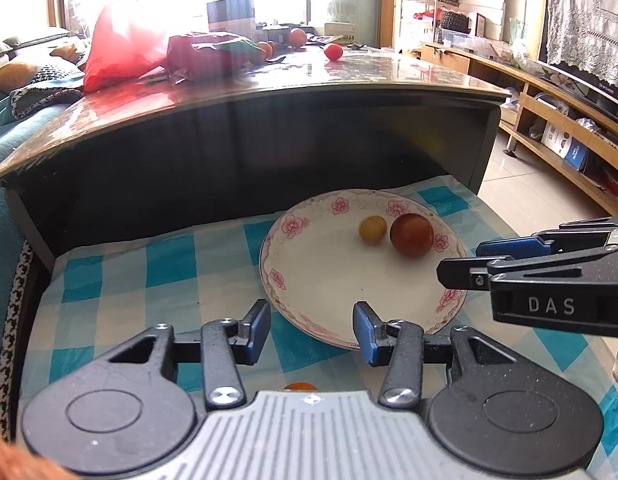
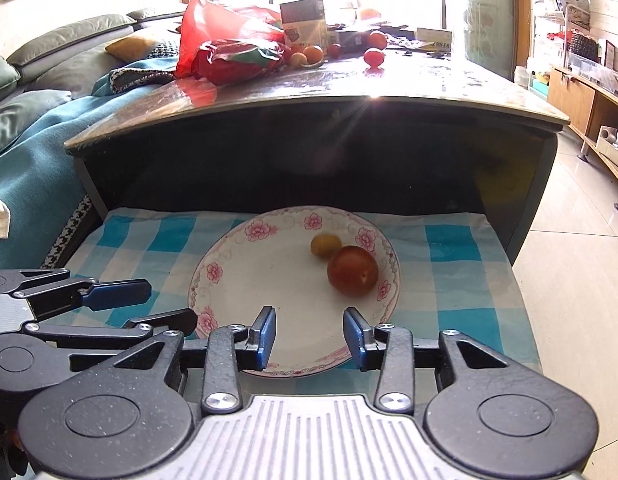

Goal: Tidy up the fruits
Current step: 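Lower the dark red tomato into the bowl and open the left tool, then move both open tools back from the bowl toward the remaining fruits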

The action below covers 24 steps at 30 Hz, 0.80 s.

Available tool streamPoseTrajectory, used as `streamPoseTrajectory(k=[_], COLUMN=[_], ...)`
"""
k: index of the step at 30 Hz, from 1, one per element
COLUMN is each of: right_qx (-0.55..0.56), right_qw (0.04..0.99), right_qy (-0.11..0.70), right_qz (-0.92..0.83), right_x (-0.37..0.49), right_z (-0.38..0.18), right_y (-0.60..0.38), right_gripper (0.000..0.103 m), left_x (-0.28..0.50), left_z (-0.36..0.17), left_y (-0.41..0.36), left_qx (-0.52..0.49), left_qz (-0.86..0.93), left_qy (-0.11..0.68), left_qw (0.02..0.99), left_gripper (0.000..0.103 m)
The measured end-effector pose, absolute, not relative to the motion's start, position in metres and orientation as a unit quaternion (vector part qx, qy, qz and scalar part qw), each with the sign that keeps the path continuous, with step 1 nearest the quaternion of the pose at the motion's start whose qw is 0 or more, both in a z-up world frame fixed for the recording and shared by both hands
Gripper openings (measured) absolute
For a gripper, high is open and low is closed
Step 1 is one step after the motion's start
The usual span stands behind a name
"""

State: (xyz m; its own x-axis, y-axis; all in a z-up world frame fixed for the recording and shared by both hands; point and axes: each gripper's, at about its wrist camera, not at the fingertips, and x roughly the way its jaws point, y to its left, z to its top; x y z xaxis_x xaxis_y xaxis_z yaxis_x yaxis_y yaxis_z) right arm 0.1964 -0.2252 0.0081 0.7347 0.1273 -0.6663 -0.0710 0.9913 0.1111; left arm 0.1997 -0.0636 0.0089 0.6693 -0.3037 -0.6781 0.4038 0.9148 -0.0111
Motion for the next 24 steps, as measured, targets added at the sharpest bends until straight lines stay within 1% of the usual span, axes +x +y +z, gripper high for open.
streamPoseTrajectory(k=[6,13,16,24], right_qx=[0.05,0.042,0.032,0.026], right_qw=[0.933,0.928,0.926,0.925], right_qy=[0.352,0.365,0.37,0.37], right_qz=[0.048,0.057,0.067,0.077], right_x=[0.19,0.176,0.166,0.141], right_z=[0.015,0.012,0.011,0.019], right_y=[-0.231,-0.223,-0.214,-0.192], right_gripper=[0.034,0.036,0.04,0.04], left_x=[0.195,0.182,0.173,0.141], left_z=[0.015,0.019,0.02,0.025], left_y=[-0.055,-0.046,-0.042,-0.025], left_qx=[0.061,0.062,0.062,0.064], left_qz=[-0.189,-0.193,-0.194,-0.193], left_qy=[0.357,0.356,0.357,0.361], left_qw=[0.913,0.912,0.912,0.91], left_gripper=[0.055,0.055,0.055,0.055])
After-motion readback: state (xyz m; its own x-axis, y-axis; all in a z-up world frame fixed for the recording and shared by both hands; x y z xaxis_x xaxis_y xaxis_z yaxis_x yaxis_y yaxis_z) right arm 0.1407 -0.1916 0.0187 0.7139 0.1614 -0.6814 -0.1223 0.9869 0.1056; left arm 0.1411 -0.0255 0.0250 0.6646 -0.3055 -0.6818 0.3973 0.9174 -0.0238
